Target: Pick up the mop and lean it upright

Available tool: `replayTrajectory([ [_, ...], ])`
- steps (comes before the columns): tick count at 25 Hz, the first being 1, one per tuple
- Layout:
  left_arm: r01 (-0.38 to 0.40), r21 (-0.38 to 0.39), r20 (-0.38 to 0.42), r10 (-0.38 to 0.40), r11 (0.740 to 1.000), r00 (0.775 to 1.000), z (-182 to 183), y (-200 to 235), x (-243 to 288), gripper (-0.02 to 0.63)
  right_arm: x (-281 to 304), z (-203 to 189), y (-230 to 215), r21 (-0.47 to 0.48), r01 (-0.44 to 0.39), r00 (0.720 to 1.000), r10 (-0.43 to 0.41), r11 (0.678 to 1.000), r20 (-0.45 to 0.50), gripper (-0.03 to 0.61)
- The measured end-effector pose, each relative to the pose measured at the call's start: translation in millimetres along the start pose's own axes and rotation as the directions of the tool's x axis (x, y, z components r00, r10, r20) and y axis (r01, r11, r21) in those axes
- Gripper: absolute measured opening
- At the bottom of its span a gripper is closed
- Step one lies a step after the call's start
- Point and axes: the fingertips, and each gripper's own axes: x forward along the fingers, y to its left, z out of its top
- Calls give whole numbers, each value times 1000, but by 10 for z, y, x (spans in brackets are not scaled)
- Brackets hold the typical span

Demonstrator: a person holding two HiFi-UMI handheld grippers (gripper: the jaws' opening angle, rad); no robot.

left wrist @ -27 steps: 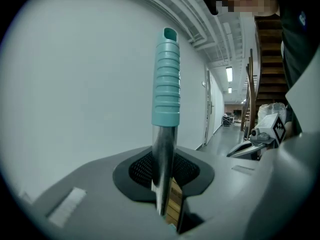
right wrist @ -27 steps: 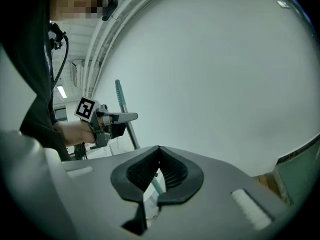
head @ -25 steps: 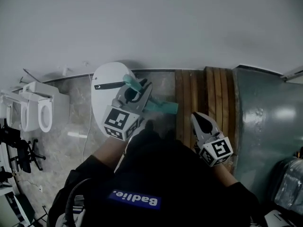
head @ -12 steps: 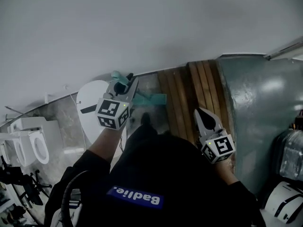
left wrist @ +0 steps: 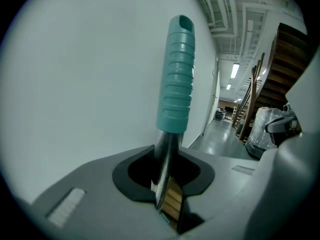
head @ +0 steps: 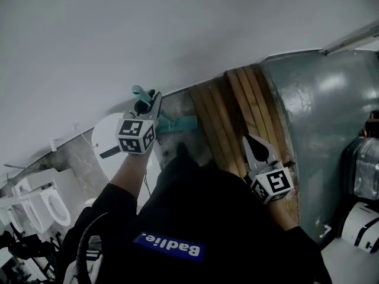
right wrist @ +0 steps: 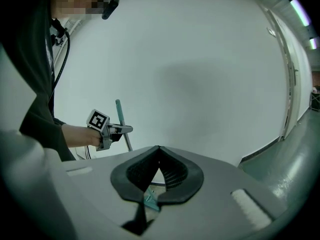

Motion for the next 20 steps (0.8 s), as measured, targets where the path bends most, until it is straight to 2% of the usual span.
replayTrajectory([
  [8,-8,-27,-69,6,1000,998,-299,411,323,91,158,4,23,6,47,998,-47,999,-30,5],
  [14,-19,-35,-167,13,999,986,-667,632,527,91,240,32,35,10,64,997,-63,998,-47,6],
  [20,-15,-23,-143,12,1000,990,-604,772,770,94,246,-63,6,16,85,995,-84,996,-62,6],
])
